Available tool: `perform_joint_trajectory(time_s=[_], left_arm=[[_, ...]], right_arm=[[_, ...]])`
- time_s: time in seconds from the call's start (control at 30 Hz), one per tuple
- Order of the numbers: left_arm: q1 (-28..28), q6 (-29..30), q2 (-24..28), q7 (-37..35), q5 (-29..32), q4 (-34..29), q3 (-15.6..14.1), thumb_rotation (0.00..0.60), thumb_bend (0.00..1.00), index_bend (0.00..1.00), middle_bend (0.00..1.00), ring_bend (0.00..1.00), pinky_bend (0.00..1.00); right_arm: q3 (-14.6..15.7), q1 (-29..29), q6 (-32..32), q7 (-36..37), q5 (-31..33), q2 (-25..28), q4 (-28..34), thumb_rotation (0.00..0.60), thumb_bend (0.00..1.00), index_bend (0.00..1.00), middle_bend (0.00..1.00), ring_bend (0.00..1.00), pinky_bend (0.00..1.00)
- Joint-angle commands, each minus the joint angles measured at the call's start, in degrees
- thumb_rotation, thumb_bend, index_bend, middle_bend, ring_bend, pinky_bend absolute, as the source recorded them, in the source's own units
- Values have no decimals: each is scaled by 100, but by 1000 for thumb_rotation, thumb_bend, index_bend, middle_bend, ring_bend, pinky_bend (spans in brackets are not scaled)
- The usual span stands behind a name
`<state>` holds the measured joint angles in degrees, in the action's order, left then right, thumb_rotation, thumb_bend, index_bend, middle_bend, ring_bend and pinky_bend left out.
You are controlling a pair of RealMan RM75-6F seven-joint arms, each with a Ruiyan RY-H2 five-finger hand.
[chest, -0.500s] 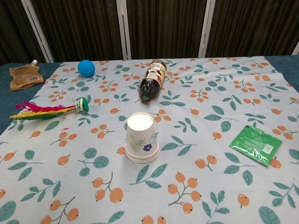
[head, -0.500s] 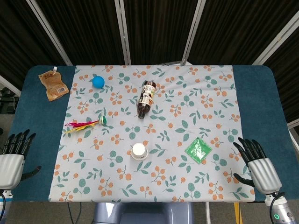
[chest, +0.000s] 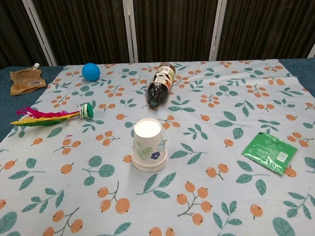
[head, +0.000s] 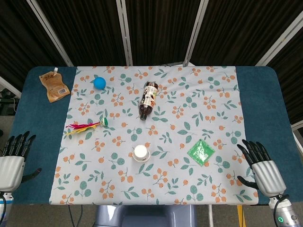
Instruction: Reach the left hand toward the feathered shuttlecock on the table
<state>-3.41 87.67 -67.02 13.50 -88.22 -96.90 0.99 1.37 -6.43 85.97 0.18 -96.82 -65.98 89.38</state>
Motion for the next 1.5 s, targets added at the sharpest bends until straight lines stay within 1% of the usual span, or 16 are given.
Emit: perform_joint_trajectory(time_s=[0.03, 0.13, 0.27, 0.4, 0.57, 0.73, 0.97, 1.07, 1.23, 1.37, 1.5], left_arm=[[-28, -76, -6, 6, 111, -21, 44, 600, 146, 81, 0, 0, 0], [-79, -178, -14, 60, 259, -37, 111, 600, 151, 123, 0, 0, 0], [-203, -360, -50, 137, 598, -56, 307, 600, 225, 190, 0, 0, 0], [-465, -681, -120, 322, 1113, 34, 630, 600, 261, 257, 0, 0, 0], [-866, -1054, -264, 586, 1576, 269, 980, 600, 344, 384, 0, 0, 0], [-1263, -1468, -498, 880, 2167, 420, 1261, 600, 387, 415, 0, 0, 0], [-1759, -2093, -811, 1354, 3173, 624, 1509, 600, 411, 434, 0, 0, 0], [-2010, -2301, -946, 1682, 3599, 743, 1602, 600, 413, 436, 0, 0, 0], [-2342, -2332, -1193, 2171, 3923, 1018, 1643, 600, 417, 453, 0, 0, 0], [-2584, -2387, -1436, 2475, 4223, 1346, 1628, 600, 468, 459, 0, 0, 0], [-2794, -2502, -1672, 2710, 4650, 1645, 1630, 600, 473, 467, 0, 0, 0]], right_arm=[[0, -3, -17, -23, 12, 1, 17, 600, 53, 81, 0, 0, 0], [5, -1, -17, -27, 8, 4, 21, 600, 52, 82, 0, 0, 0], [6, 13, -7, -6, 26, 22, 34, 600, 53, 82, 0, 0, 0], [27, 9, -12, -1, -13, 24, 43, 600, 53, 81, 0, 0, 0], [31, -1, -44, 11, -2, 25, 61, 600, 54, 82, 0, 0, 0], [34, -11, -60, 47, -5, 35, 59, 600, 53, 82, 0, 0, 0], [38, -16, -65, 81, -8, 45, 61, 600, 53, 82, 0, 0, 0], [39, -21, -73, 95, -9, 49, 60, 600, 52, 82, 0, 0, 0], [42, -26, -87, 121, -3, 56, 62, 600, 52, 83, 0, 0, 0], [45, -30, -92, 139, -7, 61, 66, 600, 53, 83, 0, 0, 0], [44, -29, -90, 155, 0, 63, 69, 600, 53, 84, 0, 0, 0]])
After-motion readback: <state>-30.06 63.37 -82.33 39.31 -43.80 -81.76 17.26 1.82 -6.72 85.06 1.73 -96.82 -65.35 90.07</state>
